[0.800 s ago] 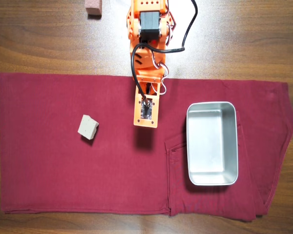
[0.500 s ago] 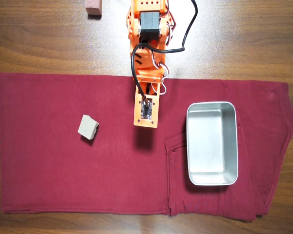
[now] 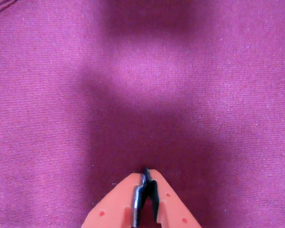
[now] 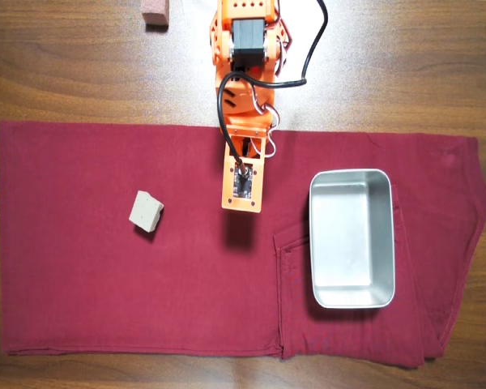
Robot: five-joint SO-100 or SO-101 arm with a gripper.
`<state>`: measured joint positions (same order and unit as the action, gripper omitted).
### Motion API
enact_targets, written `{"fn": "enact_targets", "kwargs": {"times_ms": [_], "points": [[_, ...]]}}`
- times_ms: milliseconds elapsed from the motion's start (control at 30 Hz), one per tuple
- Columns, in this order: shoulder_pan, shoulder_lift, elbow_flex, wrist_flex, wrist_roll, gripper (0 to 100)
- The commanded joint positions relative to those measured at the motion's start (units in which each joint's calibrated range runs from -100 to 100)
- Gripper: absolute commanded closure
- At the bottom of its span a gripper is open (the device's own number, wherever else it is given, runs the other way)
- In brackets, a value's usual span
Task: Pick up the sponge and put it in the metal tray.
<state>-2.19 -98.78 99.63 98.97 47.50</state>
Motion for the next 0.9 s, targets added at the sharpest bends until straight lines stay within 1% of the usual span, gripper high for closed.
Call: {"fn": "enact_targets", "kwargs": {"times_ms": [0, 400, 433, 500, 600, 733, 800, 867], "points": [[-0.49, 0.38, 0.37, 1.03, -0.20, 100], [-0.21, 0.38, 0.37, 1.03, -0.24, 100], [-0.01, 0.65, 0.37, 1.03, 1.22, 100], [2.87, 5.71, -3.36, -4.41, 2.30, 99], [3.25, 23.02, -20.48, -10.12, 2.00, 92], [10.06, 44.24, -46.06, -12.34, 1.51, 82], [15.53, 55.78, -61.35, -9.76, 1.17, 79], [22.54, 68.47, -77.92, -2.93, 0.44, 77]]}}
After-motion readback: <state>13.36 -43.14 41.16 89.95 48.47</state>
